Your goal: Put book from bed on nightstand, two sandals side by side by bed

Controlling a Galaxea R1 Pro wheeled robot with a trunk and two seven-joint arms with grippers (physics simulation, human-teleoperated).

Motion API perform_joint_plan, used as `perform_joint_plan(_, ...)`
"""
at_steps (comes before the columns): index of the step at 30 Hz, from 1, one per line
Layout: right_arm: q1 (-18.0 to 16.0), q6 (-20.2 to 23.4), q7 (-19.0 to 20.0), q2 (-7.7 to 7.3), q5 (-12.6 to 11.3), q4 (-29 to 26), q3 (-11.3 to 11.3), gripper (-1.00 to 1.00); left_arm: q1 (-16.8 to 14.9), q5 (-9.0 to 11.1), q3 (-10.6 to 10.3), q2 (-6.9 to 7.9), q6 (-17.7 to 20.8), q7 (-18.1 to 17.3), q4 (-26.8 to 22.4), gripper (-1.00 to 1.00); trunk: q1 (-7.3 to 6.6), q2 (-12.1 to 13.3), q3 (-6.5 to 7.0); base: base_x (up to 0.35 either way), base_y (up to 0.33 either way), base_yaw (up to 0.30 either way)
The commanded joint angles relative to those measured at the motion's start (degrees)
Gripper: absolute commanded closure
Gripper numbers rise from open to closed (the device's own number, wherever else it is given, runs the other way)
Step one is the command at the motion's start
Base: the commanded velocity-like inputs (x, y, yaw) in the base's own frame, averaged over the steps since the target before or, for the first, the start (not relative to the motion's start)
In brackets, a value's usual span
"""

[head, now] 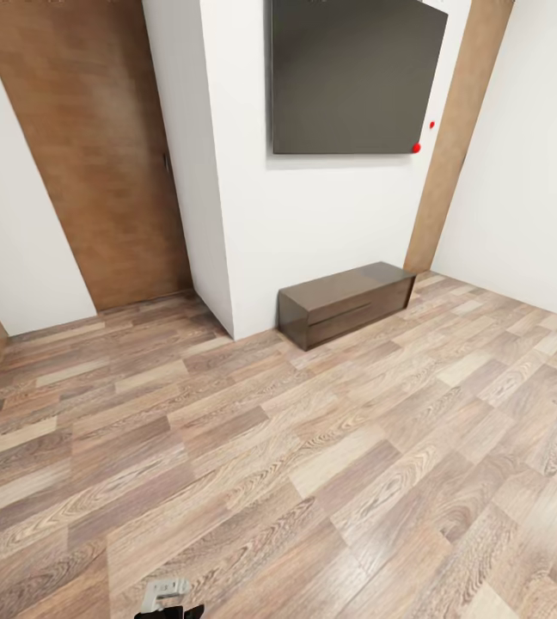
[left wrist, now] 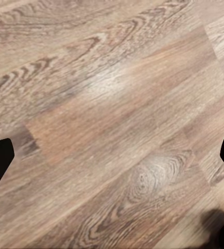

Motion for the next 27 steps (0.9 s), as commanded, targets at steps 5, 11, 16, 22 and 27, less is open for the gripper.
perform_joint_plan(5,-0.07,-0.26,0.09,-0.04,0.58,0.14,-0.5,-1.0,-0.03,-0.61,0.44,-0.01,-0.27,-0.1,0.05,-1.0,-0.01,-0.02,0.37,0.004,0.0,0.0)
perform_joint_plan(11,-0.07,-0.29,0.09,-0.04,0.58,0.14,-0.5,-1.0,-0.03,-0.61,0.44,0.01,-0.27,-0.1,0.05,-1.0,-0.01,-0.02,0.91,0.0,0.0,0.0)
perform_joint_plan(16,-0.07,-0.3,0.09,-0.03,0.58,0.14,-0.5,-1.0,-0.03,-0.61,0.44,0.0,-0.27,-0.1,0.05,-1.0,-0.01,-0.02,1.36,0.0,0.0,0.0)
perform_joint_plan(22,-0.07,-0.3,0.09,-0.04,0.58,0.14,-0.5,-1.0,-0.03,-0.61,0.45,0.02,-0.27,-0.1,0.05,-1.0,-0.01,-0.02,1.91,0.0,0.0,0.0)
perform_joint_plan(27,-0.07,-0.3,0.09,-0.04,0.58,0.14,-0.5,-1.0,-0.03,-0.61,0.44,0.0,-0.27,-0.1,0.05,-1.0,-0.01,-0.02,2.37,0.0,0.0,0.0)
